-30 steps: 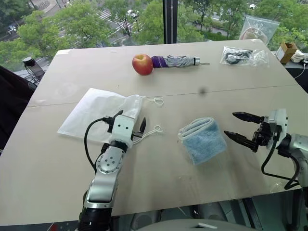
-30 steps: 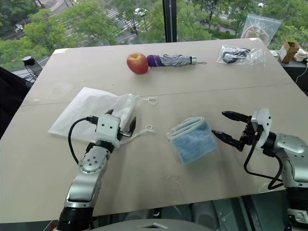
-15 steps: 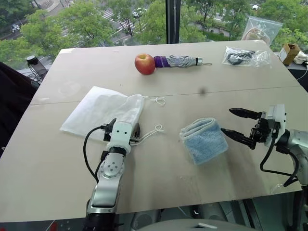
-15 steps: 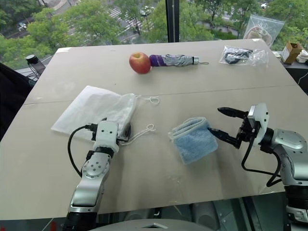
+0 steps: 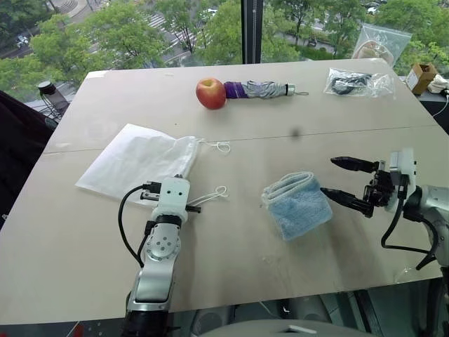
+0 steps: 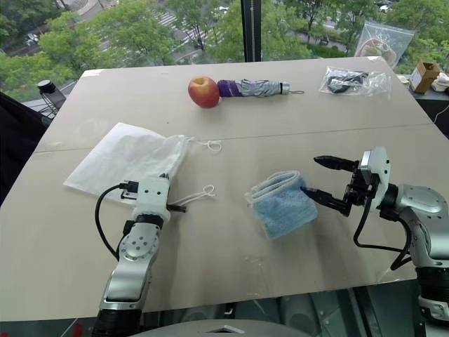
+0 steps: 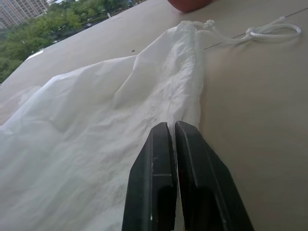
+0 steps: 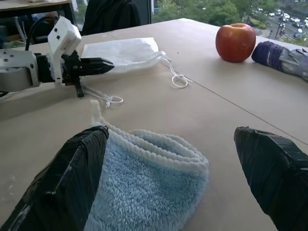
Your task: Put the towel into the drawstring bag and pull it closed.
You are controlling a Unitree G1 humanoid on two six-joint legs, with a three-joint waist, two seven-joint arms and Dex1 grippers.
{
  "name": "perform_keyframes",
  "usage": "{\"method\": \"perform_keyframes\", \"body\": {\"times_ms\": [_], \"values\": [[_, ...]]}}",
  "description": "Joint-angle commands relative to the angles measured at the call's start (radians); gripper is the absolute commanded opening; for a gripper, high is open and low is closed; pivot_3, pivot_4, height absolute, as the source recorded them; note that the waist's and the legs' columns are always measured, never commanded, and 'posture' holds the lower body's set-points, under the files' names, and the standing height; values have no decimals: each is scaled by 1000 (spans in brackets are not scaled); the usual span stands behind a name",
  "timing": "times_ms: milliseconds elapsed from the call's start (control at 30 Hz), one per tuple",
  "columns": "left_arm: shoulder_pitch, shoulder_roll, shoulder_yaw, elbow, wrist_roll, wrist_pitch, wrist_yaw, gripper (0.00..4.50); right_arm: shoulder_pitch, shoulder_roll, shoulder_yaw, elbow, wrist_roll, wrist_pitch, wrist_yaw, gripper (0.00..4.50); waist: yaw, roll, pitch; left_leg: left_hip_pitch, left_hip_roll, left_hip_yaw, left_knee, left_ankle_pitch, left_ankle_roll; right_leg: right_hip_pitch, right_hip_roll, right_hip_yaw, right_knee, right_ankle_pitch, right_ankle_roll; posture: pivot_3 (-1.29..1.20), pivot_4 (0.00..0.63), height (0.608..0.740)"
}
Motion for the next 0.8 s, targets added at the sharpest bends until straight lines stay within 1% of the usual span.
{"method": "perform_keyframes", "body": {"times_ms": [33, 100, 167, 200, 267, 300, 433, 800], "values": [[8, 1, 19, -20, 15, -13, 18, 70, -20, -8, 1, -32, 15, -5, 12, 4500, 0, 0, 0, 0, 0, 0, 0, 0, 0, 0, 0, 0, 0, 0, 0, 0, 150, 740], [11, 0, 19, -21, 8, -7, 11, 70, -23, -7, 6, -27, 12, -9, 14, 4500, 0, 0, 0, 0, 0, 0, 0, 0, 0, 0, 0, 0, 0, 0, 0, 0, 150, 740], [23, 2, 12, -39, -27, -4, -31, 70, -26, -6, 9, -23, 11, -12, 15, 4500, 0, 0, 0, 0, 0, 0, 0, 0, 0, 0, 0, 0, 0, 0, 0, 0, 150, 740], [28, 5, 8, -52, -36, -8, -45, 450, -27, -6, 9, -20, 11, -13, 16, 4500, 0, 0, 0, 0, 0, 0, 0, 0, 0, 0, 0, 0, 0, 0, 0, 0, 150, 740], [31, 14, 4, -64, -11, -21, -38, 784, -27, -5, 11, -16, 10, -16, 18, 4500, 0, 0, 0, 0, 0, 0, 0, 0, 0, 0, 0, 0, 0, 0, 0, 0, 150, 740], [29, 18, 6, -63, 9, -22, -27, 1343, -27, -4, 12, -15, 9, -17, 18, 4500, 0, 0, 0, 0, 0, 0, 0, 0, 0, 0, 0, 0, 0, 0, 0, 0, 150, 740], [14, 17, 30, -36, 10, -12, -15, 3075, -25, -2, 15, -14, 6, -20, 17, 4500, 0, 0, 0, 0, 0, 0, 0, 0, 0, 0, 0, -1, 0, 0, 0, 0, 150, 740], [-10, 13, 74, -16, -10, 22, -11, 3075, -26, 1, 19, -21, 11, -24, 14, 4500, 0, 0, 0, 0, 0, -1, 0, 0, 0, 0, 0, -1, 0, 0, 0, 0, 150, 740]]}}
